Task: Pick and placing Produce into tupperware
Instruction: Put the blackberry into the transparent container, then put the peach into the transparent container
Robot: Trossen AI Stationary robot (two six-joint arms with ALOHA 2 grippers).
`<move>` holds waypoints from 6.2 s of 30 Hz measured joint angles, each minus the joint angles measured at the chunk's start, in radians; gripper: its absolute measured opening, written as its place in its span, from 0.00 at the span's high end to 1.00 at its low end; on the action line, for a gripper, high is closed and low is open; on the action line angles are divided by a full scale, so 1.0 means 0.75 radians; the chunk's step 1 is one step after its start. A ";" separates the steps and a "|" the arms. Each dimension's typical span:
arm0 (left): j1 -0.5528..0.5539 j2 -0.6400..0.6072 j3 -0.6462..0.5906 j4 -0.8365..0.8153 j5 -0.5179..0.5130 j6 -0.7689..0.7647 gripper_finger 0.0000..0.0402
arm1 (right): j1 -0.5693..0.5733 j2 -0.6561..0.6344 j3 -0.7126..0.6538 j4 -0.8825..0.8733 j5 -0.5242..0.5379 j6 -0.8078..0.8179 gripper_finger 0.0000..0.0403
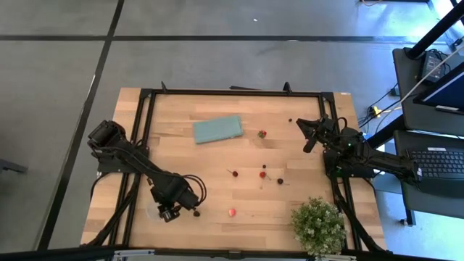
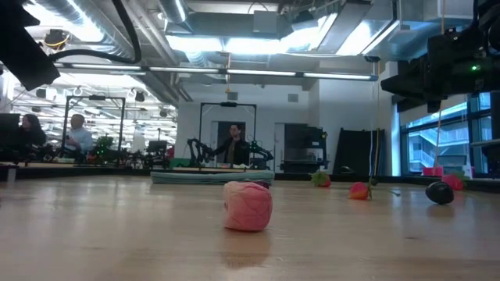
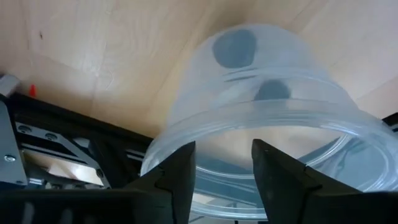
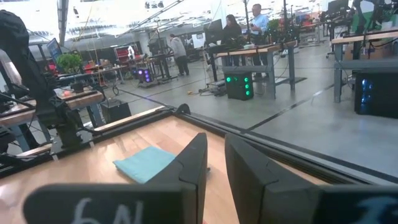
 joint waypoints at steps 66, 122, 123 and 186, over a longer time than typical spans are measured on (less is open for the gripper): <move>-0.068 0.040 0.101 0.677 -0.675 0.590 0.48 | -0.001 0.000 0.001 -0.008 0.000 -0.004 0.85; -0.101 0.244 0.099 0.749 -0.611 0.471 0.80 | -0.001 0.001 0.000 -0.021 0.000 -0.002 0.85; -0.101 0.242 0.098 0.749 -0.599 0.460 0.80 | -0.001 0.001 0.000 -0.021 0.000 -0.002 0.85; -0.282 -0.289 -0.160 0.300 -0.308 -0.566 0.64 | 0.000 0.001 0.000 -0.021 -0.001 0.078 0.85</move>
